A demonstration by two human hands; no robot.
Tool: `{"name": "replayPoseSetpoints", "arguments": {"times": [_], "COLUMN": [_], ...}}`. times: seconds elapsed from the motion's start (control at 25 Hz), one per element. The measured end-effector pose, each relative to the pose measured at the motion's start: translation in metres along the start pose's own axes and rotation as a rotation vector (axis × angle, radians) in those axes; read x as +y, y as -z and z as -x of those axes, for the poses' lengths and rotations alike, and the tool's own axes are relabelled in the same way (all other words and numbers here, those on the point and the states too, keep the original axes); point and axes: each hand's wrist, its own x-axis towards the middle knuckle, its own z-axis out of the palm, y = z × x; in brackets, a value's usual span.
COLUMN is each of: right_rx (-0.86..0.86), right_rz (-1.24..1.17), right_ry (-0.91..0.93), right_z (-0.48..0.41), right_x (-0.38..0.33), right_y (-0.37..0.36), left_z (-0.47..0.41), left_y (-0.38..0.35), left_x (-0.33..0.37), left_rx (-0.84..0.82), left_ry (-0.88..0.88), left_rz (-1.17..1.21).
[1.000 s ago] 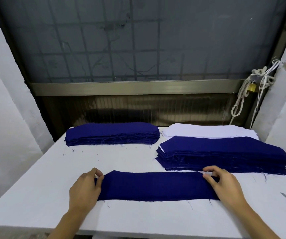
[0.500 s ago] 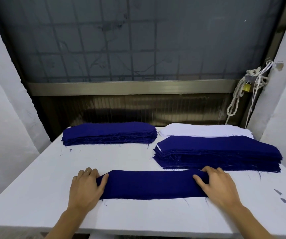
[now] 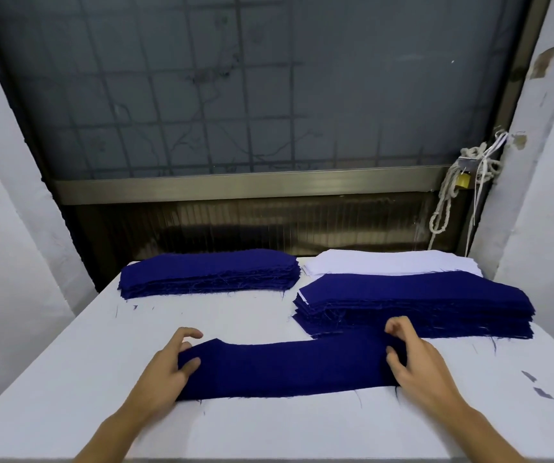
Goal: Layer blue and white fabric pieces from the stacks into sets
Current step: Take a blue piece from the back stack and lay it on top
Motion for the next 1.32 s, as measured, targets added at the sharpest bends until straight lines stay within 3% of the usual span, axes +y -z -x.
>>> {"name": "replayPoseSetpoints", "arguments": {"times": [0.16, 0.32, 0.56, 0.72, 0.92, 1.08, 1.32], "right_rx": [0.123, 0.232, 0.209, 0.141, 0.105, 0.163, 0.223], "right_rz": [-0.073, -0.114, 0.119, 0.259, 0.318, 0.359, 0.389], "right_ry": [0.057, 0.05, -0.214, -0.357, -0.441, -0.399, -0.397], "right_z": [-0.009, -0.044, -0.11, -0.134, -0.139, -0.128, -0.112], "right_x": [0.009, 0.025, 0.065, 0.092, 0.117, 0.124, 0.135], "right_y": [0.025, 0.07, 0.132, 0.155, 0.153, 0.14, 0.121], "left_z": [-0.023, -0.06, -0.122, -0.149, -0.164, -0.166, -0.153], "left_y": [0.027, 0.022, -0.044, -0.092, -0.139, -0.154, -0.174], "left_x": [0.037, 0.09, 0.171, 0.204, 0.207, 0.188, 0.173], "left_rx": [-0.167, -0.104, -0.056, -0.018, -0.083, -0.167, -0.089], "left_ry": [-0.053, -0.13, -0.178, -0.108, -0.036, 0.014, -0.038], "left_rz": [0.135, 0.095, 0.063, -0.044, -0.249, -0.414, -0.507]}}
